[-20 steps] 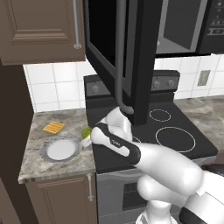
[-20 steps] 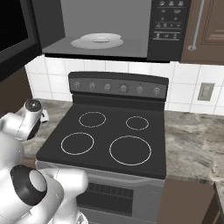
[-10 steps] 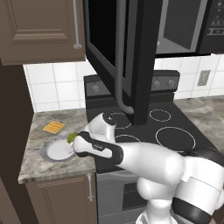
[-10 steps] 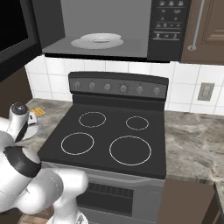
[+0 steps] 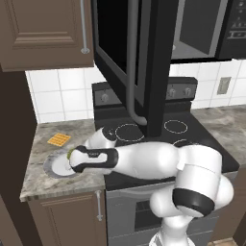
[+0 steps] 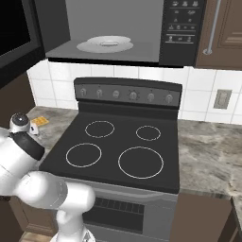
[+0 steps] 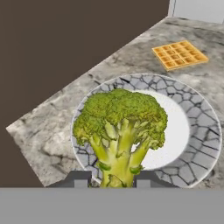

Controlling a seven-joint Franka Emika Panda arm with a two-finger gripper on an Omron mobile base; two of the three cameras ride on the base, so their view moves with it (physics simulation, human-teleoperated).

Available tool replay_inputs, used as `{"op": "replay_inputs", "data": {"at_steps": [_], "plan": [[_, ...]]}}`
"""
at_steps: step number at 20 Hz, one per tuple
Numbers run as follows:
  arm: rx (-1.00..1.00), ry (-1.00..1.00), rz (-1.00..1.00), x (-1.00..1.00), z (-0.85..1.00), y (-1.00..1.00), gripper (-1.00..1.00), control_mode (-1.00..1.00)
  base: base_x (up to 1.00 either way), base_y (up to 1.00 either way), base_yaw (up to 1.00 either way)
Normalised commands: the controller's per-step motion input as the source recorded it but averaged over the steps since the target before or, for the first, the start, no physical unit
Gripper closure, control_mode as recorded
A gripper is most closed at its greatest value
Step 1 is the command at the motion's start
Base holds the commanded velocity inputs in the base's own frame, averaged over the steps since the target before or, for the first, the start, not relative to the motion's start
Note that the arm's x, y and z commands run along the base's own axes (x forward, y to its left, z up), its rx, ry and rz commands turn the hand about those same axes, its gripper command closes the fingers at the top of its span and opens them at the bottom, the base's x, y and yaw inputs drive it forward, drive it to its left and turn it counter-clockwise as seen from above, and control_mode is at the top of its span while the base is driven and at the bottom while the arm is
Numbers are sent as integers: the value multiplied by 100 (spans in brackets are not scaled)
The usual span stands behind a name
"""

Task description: Pick the broccoli from the microwave and place it on plate located on the counter.

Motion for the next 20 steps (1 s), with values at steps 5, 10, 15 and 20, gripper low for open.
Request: {"op": "replay_inputs", "data": {"at_steps": [5,10,15,20], "plan": [[0,4,0,24,-33,14,100,-100,0,0,0],[0,4,0,31,-37,0,100,-100,0,0,0],[0,8,0,32,-14,4,100,-100,0,0,0],[0,7,0,25,-4,16,100,-100,0,0,0]]}}
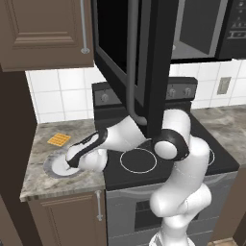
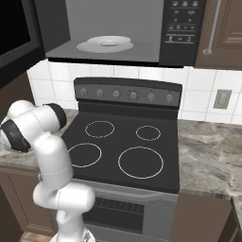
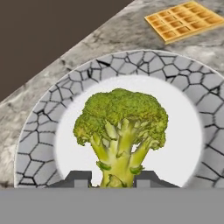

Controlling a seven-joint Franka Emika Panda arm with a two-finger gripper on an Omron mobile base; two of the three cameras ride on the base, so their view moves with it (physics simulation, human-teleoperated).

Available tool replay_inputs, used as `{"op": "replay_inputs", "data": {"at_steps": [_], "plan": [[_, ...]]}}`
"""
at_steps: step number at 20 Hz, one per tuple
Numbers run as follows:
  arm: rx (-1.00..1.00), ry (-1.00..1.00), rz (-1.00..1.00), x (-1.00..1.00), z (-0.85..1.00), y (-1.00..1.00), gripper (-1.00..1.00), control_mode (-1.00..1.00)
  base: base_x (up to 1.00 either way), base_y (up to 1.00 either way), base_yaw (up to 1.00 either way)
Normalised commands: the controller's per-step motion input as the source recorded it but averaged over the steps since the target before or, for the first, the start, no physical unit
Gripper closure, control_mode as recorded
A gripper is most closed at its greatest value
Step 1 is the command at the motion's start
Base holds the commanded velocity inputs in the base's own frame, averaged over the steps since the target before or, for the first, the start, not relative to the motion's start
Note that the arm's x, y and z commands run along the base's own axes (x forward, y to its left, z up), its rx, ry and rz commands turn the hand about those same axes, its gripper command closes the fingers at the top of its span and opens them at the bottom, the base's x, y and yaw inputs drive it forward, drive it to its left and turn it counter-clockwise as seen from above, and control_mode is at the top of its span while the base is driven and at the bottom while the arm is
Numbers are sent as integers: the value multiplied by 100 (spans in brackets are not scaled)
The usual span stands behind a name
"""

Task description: Pick the broccoli from the microwave and place it on plate located on the counter.

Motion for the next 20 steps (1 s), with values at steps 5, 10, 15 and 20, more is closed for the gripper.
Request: {"op": "replay_inputs", "data": {"at_steps": [5,10,15,20], "plan": [[0,3,0,28,-2,28,-100,-100,0,0,0],[0,1,0,22,0,25,-100,-100,0,0,0],[0,0,-5,-4,7,-2,-100,-100,0,0,0],[0,-3,-12,-9,37,-32,-100,-100,0,0,0]]}}
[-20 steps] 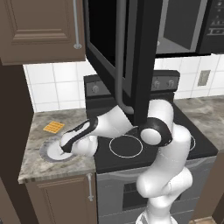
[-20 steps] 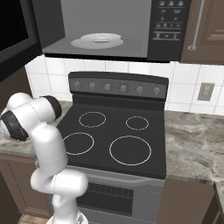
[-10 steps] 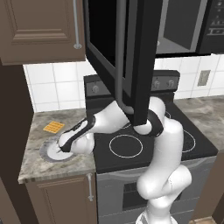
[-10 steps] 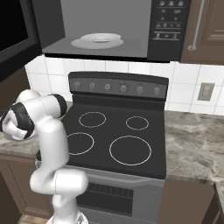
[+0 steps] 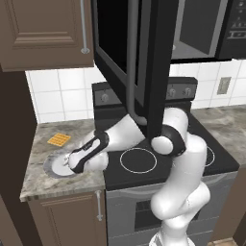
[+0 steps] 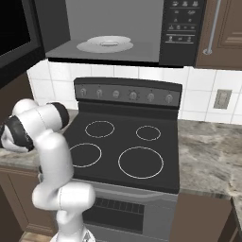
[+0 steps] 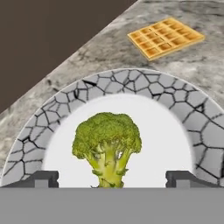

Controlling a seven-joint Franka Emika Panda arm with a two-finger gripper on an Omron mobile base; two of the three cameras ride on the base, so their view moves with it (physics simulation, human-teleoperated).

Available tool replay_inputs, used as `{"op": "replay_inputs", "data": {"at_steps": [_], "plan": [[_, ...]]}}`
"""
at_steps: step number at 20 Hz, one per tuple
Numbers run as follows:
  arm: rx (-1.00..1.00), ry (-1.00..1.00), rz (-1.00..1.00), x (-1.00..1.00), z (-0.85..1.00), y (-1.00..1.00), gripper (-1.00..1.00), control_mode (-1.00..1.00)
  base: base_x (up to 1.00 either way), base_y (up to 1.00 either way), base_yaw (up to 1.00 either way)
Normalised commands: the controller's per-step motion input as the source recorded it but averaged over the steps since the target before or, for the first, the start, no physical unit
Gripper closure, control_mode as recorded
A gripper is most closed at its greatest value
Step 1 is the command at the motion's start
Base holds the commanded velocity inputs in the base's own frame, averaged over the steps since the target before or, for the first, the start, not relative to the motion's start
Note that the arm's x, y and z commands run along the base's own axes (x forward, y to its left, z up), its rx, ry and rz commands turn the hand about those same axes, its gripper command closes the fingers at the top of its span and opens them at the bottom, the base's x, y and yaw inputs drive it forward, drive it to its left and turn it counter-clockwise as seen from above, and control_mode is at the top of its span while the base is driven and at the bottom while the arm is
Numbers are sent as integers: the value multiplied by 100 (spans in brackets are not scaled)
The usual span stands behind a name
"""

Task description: Pick the broccoli from the microwave and place it on plate located on the counter.

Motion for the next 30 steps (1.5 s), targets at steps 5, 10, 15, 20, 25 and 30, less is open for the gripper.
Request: {"op": "replay_inputs", "data": {"at_steps": [5,10,15,20,25,30], "plan": [[4,0,-17,-6,24,-83,-100,-100,0,0,0],[8,0,-22,-2,51,-87,-100,-100,0,0,0],[5,0,-12,-5,54,-100,-100,-100,0,0,0],[1,0,-10,-11,48,-100,-100,-100,0,0,0],[0,-1,-9,-18,55,-89,-100,-100,0,0,0],[-9,-4,-21,-16,41,-36,-100,-100,0,0,0]]}}
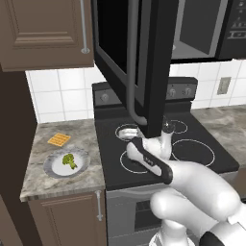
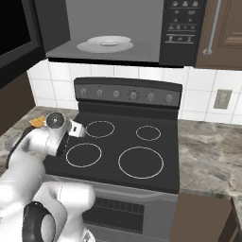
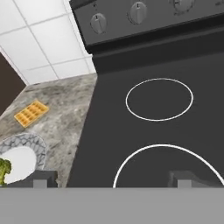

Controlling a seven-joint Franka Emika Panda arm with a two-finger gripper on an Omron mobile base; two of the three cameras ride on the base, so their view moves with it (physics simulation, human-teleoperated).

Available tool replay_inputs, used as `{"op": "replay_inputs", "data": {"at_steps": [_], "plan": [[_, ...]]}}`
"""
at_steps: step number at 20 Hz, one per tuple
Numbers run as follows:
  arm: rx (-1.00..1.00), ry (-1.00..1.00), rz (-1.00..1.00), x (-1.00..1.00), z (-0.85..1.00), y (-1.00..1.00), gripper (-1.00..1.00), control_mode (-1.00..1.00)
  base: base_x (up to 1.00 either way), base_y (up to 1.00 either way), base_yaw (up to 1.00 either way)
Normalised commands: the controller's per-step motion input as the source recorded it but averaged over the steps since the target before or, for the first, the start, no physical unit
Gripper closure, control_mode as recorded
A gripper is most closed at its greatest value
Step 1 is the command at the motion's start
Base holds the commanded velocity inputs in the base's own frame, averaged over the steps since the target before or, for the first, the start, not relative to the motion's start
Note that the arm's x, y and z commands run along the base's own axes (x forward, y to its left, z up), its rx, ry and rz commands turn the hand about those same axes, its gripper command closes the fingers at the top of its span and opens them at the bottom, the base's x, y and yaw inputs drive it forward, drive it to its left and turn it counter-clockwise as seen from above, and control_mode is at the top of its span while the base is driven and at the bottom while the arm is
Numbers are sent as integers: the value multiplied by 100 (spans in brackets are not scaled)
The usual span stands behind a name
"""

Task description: Pick the broccoli from the microwave and place it on plate located on the counter.

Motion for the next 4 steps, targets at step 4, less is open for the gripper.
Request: {"op": "replay_inputs", "data": {"at_steps": [4], "plan": [[-9,0,-30,-67,52,-16,-100,-100,0,0,0]]}}
